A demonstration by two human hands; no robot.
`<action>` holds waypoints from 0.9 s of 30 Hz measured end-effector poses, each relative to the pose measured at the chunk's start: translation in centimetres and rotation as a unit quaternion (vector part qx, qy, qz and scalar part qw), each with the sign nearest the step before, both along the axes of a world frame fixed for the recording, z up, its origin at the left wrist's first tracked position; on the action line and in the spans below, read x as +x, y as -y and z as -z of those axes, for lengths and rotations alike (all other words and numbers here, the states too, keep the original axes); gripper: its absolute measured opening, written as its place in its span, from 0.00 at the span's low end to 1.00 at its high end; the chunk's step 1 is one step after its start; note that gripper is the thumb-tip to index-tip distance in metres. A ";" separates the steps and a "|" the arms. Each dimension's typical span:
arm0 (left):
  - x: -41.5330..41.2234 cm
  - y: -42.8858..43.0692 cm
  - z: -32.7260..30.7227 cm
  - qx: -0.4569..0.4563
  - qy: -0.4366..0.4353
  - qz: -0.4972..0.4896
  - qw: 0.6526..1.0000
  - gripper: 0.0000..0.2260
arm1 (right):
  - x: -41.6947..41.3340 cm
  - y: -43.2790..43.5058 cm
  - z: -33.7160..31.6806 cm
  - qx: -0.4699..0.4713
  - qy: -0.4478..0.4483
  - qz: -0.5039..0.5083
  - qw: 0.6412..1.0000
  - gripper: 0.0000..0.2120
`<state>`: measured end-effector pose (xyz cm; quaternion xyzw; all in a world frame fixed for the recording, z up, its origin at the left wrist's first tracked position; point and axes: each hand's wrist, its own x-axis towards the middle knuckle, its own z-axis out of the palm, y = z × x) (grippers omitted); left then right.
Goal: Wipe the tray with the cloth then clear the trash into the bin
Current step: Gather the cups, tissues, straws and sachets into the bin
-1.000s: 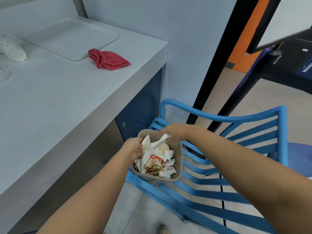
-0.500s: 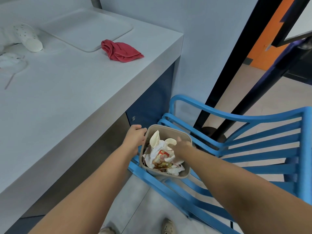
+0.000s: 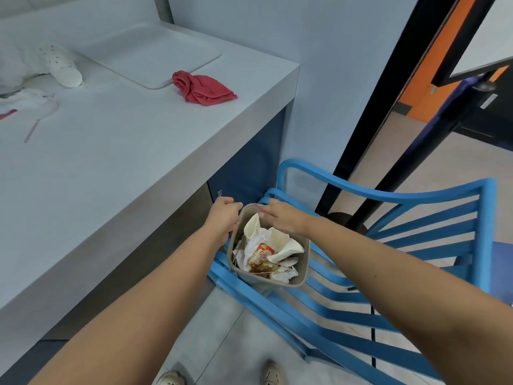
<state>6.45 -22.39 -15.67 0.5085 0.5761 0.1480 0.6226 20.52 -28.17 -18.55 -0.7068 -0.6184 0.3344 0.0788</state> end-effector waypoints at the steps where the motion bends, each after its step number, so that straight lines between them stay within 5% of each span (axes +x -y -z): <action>1: 0.0 0.1 -0.2 0.003 0.002 0.000 1.000 0.20 | -0.2 0.3 0.0 -0.007 -0.022 0.006 1.000 0.16; 12: -0.5 0.5 -2.4 0.044 0.004 0.008 0.999 0.19 | -2.5 4.2 4.7 -0.184 -0.032 0.009 0.982 0.13; 16: -1.0 0.2 -3.1 0.060 -0.001 0.006 0.998 0.19 | -2.2 4.0 4.3 -0.254 -0.001 -0.002 0.967 0.24; 19: -1.5 -0.2 -3.7 0.071 0.004 0.001 0.997 0.18 | -1.8 2.7 1.8 -0.236 0.046 -0.023 0.970 0.29; 27: -2.8 -1.7 -7.6 0.159 0.027 -0.011 0.987 0.04 | -3.5 -3.1 -8.4 -0.187 0.120 -0.083 0.971 0.14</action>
